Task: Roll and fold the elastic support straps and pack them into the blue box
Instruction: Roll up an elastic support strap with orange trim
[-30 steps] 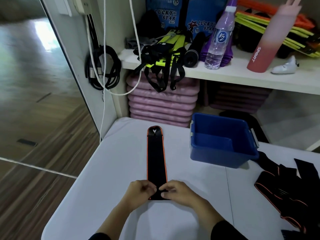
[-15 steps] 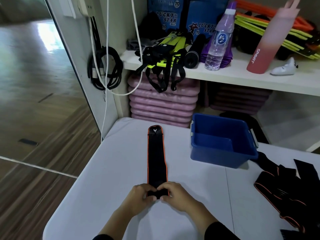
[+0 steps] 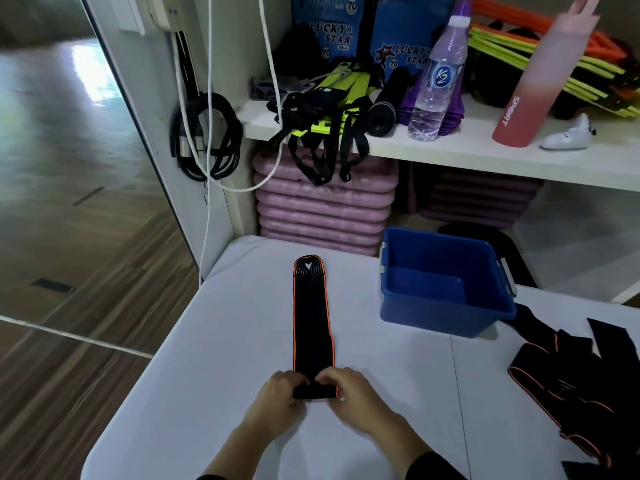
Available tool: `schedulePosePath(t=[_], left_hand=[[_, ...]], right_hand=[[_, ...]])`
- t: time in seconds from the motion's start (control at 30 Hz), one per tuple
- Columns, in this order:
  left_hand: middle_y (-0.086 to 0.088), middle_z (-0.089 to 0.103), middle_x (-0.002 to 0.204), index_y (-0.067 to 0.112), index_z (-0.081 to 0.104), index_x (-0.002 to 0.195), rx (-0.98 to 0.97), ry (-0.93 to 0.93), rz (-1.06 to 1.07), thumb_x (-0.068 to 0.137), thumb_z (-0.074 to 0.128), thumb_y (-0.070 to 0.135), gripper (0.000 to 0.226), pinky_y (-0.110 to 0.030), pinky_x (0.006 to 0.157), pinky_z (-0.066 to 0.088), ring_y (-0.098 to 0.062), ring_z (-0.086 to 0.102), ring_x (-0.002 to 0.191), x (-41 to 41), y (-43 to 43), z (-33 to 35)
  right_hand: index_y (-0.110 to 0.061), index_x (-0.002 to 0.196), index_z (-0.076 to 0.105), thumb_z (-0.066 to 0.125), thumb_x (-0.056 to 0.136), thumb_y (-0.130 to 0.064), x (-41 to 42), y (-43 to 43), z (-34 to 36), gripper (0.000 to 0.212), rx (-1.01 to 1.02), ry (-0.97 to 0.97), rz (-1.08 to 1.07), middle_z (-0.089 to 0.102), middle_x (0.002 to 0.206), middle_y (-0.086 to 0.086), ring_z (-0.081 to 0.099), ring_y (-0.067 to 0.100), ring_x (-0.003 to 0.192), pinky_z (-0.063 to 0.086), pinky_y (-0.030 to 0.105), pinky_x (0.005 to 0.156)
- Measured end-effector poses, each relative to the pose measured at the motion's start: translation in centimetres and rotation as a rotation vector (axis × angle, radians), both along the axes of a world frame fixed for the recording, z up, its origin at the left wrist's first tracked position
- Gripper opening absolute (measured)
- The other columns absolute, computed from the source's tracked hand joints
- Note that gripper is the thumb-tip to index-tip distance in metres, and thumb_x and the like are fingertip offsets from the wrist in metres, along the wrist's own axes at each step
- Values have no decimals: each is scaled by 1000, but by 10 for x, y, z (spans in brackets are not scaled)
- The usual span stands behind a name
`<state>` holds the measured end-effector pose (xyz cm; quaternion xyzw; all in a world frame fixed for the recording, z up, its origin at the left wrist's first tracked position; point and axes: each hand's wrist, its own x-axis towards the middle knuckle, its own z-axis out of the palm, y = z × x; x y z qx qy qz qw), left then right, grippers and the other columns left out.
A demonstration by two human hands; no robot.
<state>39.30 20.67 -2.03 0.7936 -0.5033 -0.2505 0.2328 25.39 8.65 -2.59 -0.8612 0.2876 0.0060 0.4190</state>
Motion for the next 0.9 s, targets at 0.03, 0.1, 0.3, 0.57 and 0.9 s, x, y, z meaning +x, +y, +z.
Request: schedulePosePath(t=[0.03, 0.1, 0.3, 0.57, 0.9], left_hand=[[3, 59, 89, 18, 64, 104, 10, 20, 12, 74, 47, 8, 37, -8, 65, 34, -12, 50, 83, 1, 1, 1], [-1, 59, 89, 23, 62, 104, 19, 79, 68, 72, 49, 15, 35, -13, 65, 39, -13, 51, 80, 3, 2, 4], [10, 54, 67, 24, 52, 110, -17, 221, 177, 79, 57, 7, 35, -12, 57, 40, -6, 51, 60, 2, -2, 8], [1, 58, 78, 23, 49, 123, -24, 271, 295, 88, 56, 11, 38, -10, 59, 42, -8, 54, 67, -7, -8, 3], [16, 42, 82, 15, 67, 90, -203, -34, 231, 82, 64, 10, 11, -10, 65, 37, -11, 53, 77, -11, -4, -6]], right_hand=[[-32, 110, 58, 54, 81, -6, 0, -1, 1, 39, 38, -12, -18, 63, 108, -1, 56, 9, 93, 43, 16, 79], [-33, 110, 56, 55, 82, -9, 1, -4, 4, 37, 105, -3, -37, 66, 98, 2, 58, 12, 80, 45, 18, 72], [-34, 107, 50, 57, 89, -19, 1, -10, 11, 25, 239, -8, -86, 67, 102, -1, 64, 14, 96, 49, 26, 87], [-30, 109, 42, 56, 91, -22, -2, -6, 7, 24, 219, -27, -277, 58, 80, -10, 57, 5, 79, 45, 13, 67], [-28, 99, 65, 66, 84, -23, -1, -8, 2, 16, -91, -148, -65, 49, 112, -17, 49, -2, 108, 41, 14, 95]])
